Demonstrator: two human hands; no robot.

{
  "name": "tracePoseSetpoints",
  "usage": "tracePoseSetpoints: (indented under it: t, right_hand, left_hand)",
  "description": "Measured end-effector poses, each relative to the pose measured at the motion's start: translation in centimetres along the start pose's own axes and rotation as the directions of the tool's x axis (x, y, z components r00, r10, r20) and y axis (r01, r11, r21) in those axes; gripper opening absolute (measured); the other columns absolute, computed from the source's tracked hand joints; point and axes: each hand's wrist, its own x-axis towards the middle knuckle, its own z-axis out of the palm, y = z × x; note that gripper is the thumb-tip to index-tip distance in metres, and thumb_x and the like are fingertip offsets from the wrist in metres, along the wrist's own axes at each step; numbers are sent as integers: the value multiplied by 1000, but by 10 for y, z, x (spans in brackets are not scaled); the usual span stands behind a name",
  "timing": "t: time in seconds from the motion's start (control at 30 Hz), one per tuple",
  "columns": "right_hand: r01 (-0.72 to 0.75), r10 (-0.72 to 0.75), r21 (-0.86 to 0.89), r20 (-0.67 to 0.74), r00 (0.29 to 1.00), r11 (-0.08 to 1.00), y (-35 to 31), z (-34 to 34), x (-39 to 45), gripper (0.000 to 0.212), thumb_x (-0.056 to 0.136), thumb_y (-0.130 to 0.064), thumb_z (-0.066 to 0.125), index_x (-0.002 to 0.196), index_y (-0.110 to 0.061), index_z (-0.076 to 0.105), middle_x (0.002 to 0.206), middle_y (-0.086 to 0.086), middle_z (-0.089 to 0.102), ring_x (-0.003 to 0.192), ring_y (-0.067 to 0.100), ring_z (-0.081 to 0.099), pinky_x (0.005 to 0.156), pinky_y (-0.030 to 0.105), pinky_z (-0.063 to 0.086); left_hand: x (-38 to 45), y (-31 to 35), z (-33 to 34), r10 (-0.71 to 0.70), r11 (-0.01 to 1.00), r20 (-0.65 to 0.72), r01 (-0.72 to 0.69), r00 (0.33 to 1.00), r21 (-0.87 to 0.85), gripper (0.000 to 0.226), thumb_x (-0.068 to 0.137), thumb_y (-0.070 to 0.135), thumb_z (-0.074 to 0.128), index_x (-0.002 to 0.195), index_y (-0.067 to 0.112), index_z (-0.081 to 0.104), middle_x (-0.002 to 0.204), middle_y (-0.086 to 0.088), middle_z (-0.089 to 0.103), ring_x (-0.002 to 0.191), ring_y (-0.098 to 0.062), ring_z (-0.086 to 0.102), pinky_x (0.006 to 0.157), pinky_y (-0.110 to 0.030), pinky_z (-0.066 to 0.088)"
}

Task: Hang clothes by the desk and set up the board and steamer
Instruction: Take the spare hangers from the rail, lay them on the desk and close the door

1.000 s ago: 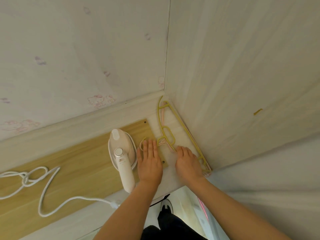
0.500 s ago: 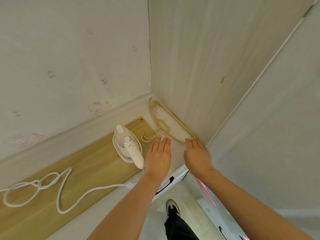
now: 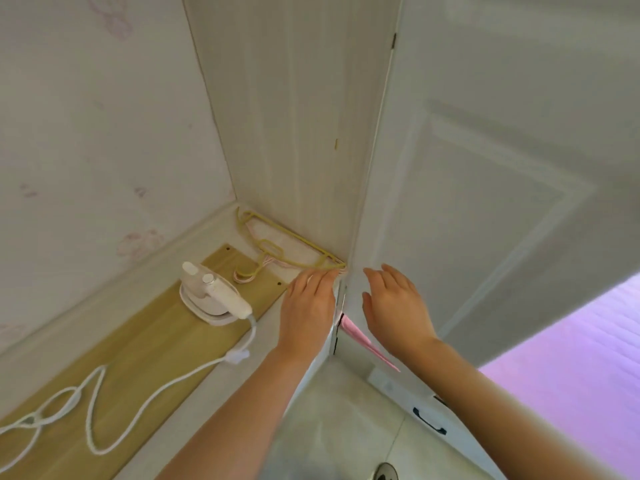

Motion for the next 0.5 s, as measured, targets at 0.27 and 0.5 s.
tracePoseSetpoints:
  t: [0.27,0.5]
  right_hand:
    - [-74,75,9,-118,990,997,39,-72,-33,38,81,-11,69,117,0,62,109,12,69,116,33,59,96,42,47]
    - [-6,-6,-40,-277,961,999,88,-133,-52,33,85,-9,63,118,-2,62,110,10,67,119,31,56,95,39,47]
  left_hand:
    - [37,76,-11,126,977,-91,-139,988,-160,31,96,11,44,120,6,63,113,-3,67,105,-25,58,91,-38,48]
    - [73,146,-21,176,954,-190,-215,966,-210,29,98,8,46,124,5,60,121,-6,63,114,-25,55,100,-38,43]
